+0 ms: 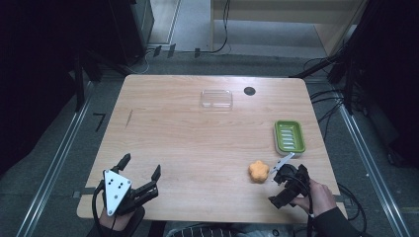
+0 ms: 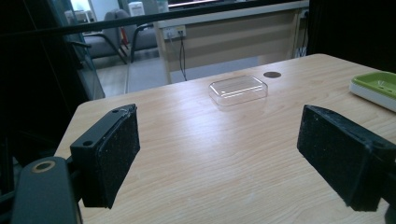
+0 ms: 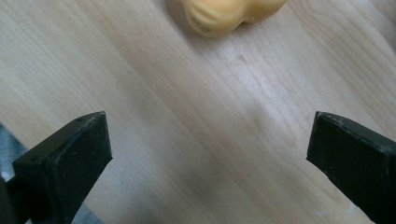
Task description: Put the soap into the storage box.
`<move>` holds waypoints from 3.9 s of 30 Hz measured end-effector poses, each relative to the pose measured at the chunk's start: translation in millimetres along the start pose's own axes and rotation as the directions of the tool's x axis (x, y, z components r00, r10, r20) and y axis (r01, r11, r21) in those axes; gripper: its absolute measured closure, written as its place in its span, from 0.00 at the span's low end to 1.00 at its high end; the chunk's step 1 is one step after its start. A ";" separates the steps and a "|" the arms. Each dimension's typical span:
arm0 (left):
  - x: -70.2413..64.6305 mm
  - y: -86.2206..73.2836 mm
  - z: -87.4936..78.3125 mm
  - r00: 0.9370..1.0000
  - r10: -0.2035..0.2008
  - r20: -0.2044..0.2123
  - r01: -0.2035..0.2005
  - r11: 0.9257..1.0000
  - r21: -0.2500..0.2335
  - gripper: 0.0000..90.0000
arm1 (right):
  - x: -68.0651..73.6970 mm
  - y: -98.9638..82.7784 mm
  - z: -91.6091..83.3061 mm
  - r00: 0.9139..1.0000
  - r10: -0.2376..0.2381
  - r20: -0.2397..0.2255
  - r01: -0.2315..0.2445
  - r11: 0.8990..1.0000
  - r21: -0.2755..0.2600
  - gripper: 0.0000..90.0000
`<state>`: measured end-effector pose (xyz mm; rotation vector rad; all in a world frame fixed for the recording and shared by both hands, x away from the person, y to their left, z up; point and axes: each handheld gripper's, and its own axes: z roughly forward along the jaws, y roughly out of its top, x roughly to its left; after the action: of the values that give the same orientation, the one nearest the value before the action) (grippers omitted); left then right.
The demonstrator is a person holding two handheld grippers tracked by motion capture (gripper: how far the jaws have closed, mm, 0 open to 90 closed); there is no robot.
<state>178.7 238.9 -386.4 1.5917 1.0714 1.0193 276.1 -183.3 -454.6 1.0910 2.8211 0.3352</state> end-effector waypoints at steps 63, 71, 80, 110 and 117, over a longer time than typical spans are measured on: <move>0.0 0.0 0.8 1.000 0.005 0.006 -0.005 1.000 0.003 0.15 | -12.6 75.3 26.4 0.964 -0.263 -0.035 0.265 0.960 0.094 0.27; 0.0 0.0 0.8 1.000 0.005 0.006 -0.005 1.000 0.003 0.15 | -11.5 78.3 30.3 0.959 -0.279 -0.049 0.283 0.952 0.117 0.36; -0.1 0.0 0.7 1.000 0.006 0.006 -0.006 1.000 0.001 0.15 | -13.7 76.8 30.2 0.966 -0.250 -0.059 0.256 0.959 0.121 0.44; 0.3 0.0 0.0 1.000 0.001 0.004 -0.001 1.000 -0.002 0.15 | -22.8 68.9 16.0 0.993 -0.116 -0.017 0.116 0.993 0.027 0.45; 0.1 0.0 0.0 1.000 0.000 0.002 0.000 1.000 -0.003 0.15 | -28.0 64.5 9.0 0.997 -0.080 -0.007 0.080 0.997 0.005 0.45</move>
<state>178.7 238.9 -386.4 1.5904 1.0682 1.0180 340.4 -154.3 -447.7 0.9758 2.8632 0.3250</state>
